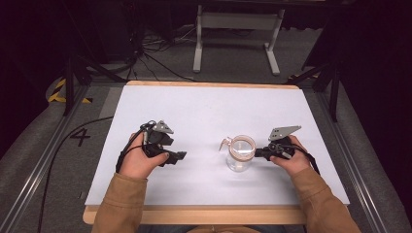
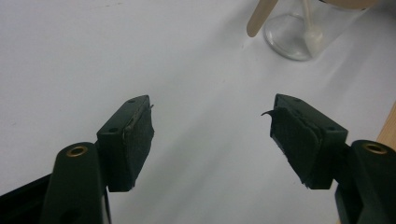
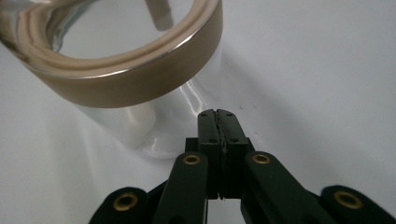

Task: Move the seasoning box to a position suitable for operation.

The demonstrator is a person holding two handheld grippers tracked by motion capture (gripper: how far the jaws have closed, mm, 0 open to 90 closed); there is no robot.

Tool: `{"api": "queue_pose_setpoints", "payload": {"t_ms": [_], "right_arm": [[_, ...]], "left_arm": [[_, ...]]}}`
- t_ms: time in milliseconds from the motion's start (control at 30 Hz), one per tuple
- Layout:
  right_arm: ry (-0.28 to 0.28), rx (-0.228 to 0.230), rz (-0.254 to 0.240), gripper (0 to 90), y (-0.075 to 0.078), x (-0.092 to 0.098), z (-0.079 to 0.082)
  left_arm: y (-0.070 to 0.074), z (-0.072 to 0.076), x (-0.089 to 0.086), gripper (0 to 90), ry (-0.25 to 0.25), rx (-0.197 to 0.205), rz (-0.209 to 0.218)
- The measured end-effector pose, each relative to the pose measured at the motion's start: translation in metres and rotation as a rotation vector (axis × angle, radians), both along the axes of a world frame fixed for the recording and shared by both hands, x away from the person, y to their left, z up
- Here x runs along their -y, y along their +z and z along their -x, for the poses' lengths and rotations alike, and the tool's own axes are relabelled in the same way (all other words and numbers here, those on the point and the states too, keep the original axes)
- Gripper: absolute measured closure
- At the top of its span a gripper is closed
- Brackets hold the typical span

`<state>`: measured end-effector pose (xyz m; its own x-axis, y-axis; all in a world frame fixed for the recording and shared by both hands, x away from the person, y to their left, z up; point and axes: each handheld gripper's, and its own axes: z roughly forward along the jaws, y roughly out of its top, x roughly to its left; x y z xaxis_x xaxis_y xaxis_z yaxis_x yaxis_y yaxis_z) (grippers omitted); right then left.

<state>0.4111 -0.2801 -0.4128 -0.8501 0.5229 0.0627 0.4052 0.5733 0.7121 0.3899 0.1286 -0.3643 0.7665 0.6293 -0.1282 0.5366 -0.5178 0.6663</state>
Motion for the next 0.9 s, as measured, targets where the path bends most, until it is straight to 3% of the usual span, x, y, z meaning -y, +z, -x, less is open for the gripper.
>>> {"api": "queue_pose_setpoints", "payload": {"t_ms": [533, 567, 633, 667, 700, 900], "right_arm": [[0.08, -0.012, 0.036, 90.0, 0.002, -0.016, 0.021], [0.086, -0.014, 0.039, 90.0, 0.003, -0.018, 0.023], [0.102, -0.02, 0.048, 90.0, 0.004, -0.022, 0.027], [0.102, -0.02, 0.048, 90.0, 0.004, -0.022, 0.027], [0.119, -0.023, 0.049, 90.0, 0.004, -0.025, 0.03], [0.132, -0.033, 0.025, 90.0, 0.002, -0.025, 0.031]], "left_arm": [[-0.001, -0.007, 0.008, 30.4, -0.025, 0.004, -0.005], [-0.001, -0.007, 0.008, 32.3, -0.027, 0.017, -0.002], [0.001, -0.008, 0.011, 35.9, -0.031, 0.099, 0.029], [0.001, -0.008, 0.011, 39.9, -0.031, 0.099, 0.029], [0.0, -0.01, 0.013, 41.9, -0.041, 0.131, 0.038], [-0.001, -0.01, 0.022, 52.8, -0.052, 0.145, 0.092]]}}
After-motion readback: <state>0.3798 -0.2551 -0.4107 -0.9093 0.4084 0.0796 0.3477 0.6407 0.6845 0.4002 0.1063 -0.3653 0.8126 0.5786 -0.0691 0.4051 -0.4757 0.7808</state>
